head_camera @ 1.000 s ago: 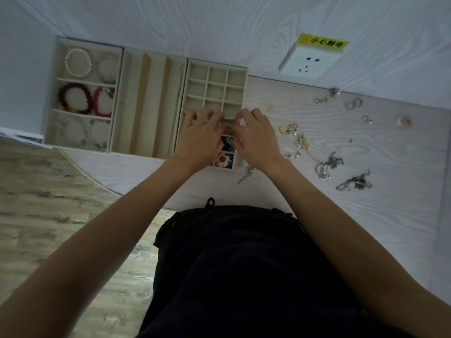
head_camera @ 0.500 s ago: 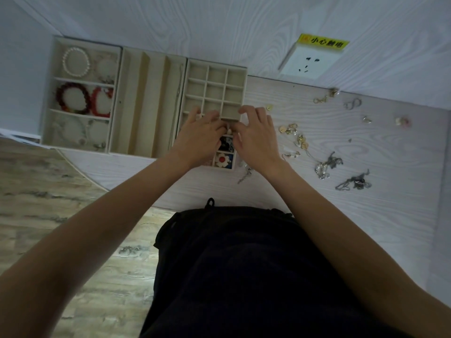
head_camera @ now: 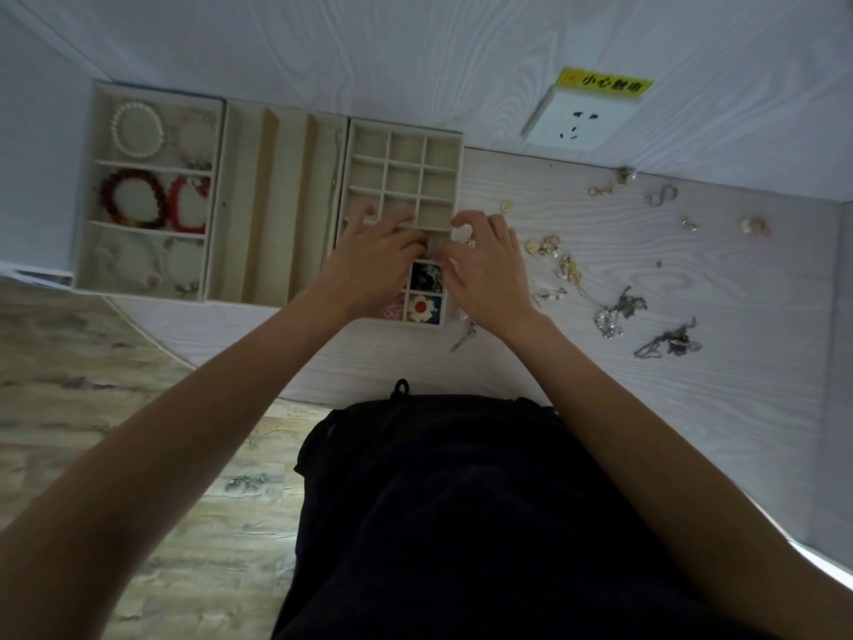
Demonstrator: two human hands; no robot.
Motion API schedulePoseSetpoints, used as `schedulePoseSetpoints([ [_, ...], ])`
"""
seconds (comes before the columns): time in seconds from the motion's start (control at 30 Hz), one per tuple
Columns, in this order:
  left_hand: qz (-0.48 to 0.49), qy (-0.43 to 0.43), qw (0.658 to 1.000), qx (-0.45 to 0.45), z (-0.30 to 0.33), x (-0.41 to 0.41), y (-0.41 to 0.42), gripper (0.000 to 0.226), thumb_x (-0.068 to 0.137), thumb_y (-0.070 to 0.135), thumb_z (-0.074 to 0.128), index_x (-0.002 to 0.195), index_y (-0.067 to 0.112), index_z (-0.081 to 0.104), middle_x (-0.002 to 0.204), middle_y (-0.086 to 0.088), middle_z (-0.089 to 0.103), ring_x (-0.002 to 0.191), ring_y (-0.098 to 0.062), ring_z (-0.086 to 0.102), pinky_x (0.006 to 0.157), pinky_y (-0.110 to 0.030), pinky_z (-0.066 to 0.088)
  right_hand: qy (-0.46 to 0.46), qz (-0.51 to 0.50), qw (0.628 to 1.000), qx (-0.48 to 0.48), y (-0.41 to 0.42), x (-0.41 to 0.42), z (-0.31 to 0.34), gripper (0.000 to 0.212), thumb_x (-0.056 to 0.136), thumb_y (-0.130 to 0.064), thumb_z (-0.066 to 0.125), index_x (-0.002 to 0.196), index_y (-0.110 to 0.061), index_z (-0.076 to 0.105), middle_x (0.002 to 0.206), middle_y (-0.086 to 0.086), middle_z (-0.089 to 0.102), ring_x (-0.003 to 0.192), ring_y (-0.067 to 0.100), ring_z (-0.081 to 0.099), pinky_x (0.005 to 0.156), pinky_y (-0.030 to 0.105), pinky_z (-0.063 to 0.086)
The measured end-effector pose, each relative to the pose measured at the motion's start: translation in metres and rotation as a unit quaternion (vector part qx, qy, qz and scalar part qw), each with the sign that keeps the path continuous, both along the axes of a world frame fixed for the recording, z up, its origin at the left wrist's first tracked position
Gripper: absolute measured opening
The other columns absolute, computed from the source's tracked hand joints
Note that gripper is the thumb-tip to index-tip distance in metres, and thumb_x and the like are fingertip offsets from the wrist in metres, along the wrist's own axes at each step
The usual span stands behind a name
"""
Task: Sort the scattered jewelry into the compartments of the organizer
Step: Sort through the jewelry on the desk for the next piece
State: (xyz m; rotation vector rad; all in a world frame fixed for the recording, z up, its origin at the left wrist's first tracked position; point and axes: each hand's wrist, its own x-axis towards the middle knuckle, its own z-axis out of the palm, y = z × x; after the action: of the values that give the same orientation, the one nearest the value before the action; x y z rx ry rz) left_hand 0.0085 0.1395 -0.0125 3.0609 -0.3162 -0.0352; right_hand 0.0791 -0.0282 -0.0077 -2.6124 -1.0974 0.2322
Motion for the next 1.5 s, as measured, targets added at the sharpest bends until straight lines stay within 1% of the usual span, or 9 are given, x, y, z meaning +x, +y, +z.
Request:
schedulePoseSetpoints([
  [0.3,-0.007,-0.031,0.999,0.007,-0.001,-0.001,0.001,0.027,0.084,0.017,0.056,0.109,0.015,0.068,0.114,0.002,0.065,0.114,-0.021,0.051,0.094,-0.043,0.024,0.064,-0.066,0.996,-0.021,0.009,-0.001,0.001,0.017,0.086,-0.021,0.057,0.093,-0.016,0.073,0.127,0.010,0.048,0.114,0.030,0.039,0.090,0.034,0.033],
  [0.57,-0.019,-0.112,0.973,-0.199,0.030,0.019,-0.067,0.021,0.083,0.013,0.057,0.101,0.010,0.067,0.100,-0.004,0.067,0.093,-0.026,0.059,0.081,-0.037,0.048,0.007,-0.169,0.974,0.148,-0.089,0.002,0.035,0.023,0.086,-0.018,0.050,0.098,-0.012,0.068,0.110,0.009,0.060,0.100,0.024,0.053,0.085,0.032,0.039],
  [0.7,-0.058,-0.046,0.973,-0.217,0.032,0.064,-0.132,0.030,0.083,0.021,0.050,0.106,0.009,0.066,0.098,-0.007,0.068,0.089,-0.029,0.062,0.073,-0.038,0.052,0.012,-0.256,0.955,0.146,-0.169,0.017,0.037,0.026,0.086,-0.016,0.048,0.102,-0.013,0.067,0.100,0.005,0.068,0.094,0.026,0.060,0.084,0.033,0.043],
  [0.87,-0.045,0.062,0.988,-0.133,0.011,0.096,-0.204,0.046,0.088,0.031,0.058,0.130,0.015,0.052,0.130,-0.006,0.056,0.121,-0.027,0.048,0.101,-0.040,0.031,0.005,-0.293,0.953,0.082,-0.254,0.067,0.017,0.030,0.087,-0.014,0.046,0.111,-0.010,0.063,0.115,0.010,0.063,0.107,0.028,0.057,0.091,0.029,0.039],
  [1.0,0.027,0.082,0.993,-0.080,-0.010,0.097,-0.221,0.050,0.092,0.041,0.050,0.134,0.016,0.044,0.143,-0.004,0.043,0.131,-0.023,0.038,0.112,-0.043,0.010,0.035,-0.299,0.954,-0.003,-0.284,0.120,-0.008,0.047,0.094,-0.016,0.047,0.140,-0.007,0.038,0.149,0.013,0.032,0.137,0.027,0.028,0.111,0.034,0.024],
  [1.13,0.027,0.083,0.994,-0.063,-0.021,0.089,-0.218,0.052,0.095,0.041,0.043,0.140,0.014,0.039,0.150,-0.002,0.033,0.137,-0.019,0.032,0.114,-0.048,-0.001,0.092,-0.329,0.939,-0.035,-0.289,0.161,-0.020,0.052,0.099,-0.020,0.036,0.147,-0.007,0.020,0.156,0.014,0.013,0.143,0.029,0.010,0.116,0.035,0.013],
  [1.27,0.034,0.083,0.993,-0.079,-0.020,0.085,-0.217,0.051,0.095,0.038,0.045,0.140,0.015,0.041,0.150,0.000,0.035,0.137,-0.018,0.033,0.113,-0.048,-0.005,0.120,-0.309,0.943,-0.039,-0.270,0.146,-0.026,0.048,0.099,-0.016,0.033,0.145,-0.006,0.027,0.154,0.012,0.022,0.141,0.027,0.018,0.112,0.034,0.021],
  [1.4,0.051,0.092,0.990,-0.088,-0.018,0.088,-0.220,0.049,0.096,0.035,0.044,0.140,0.015,0.041,0.150,0.001,0.035,0.138,-0.017,0.032,0.114,-0.047,-0.006,0.051,-0.292,0.954,0.040,-0.241,0.081,-0.030,0.041,0.090,-0.011,0.040,0.129,-0.009,0.053,0.130,0.013,0.054,0.121,0.031,0.045,0.097,0.035,0.039],
  [1.5,0.055,0.108,0.989,-0.083,-0.017,0.088,-0.220,0.049,0.095,0.033,0.047,0.140,0.017,0.041,0.152,0.003,0.032,0.138,-0.015,0.031,0.114,-0.049,-0.005,0.052,-0.273,0.959,0.054,-0.226,0.050,-0.030,0.037,0.089,-0.006,0.049,0.123,-0.016,0.060,0.126,0.002,0.058,0.117,0.025,0.044,0.093,0.032,0.039],
])
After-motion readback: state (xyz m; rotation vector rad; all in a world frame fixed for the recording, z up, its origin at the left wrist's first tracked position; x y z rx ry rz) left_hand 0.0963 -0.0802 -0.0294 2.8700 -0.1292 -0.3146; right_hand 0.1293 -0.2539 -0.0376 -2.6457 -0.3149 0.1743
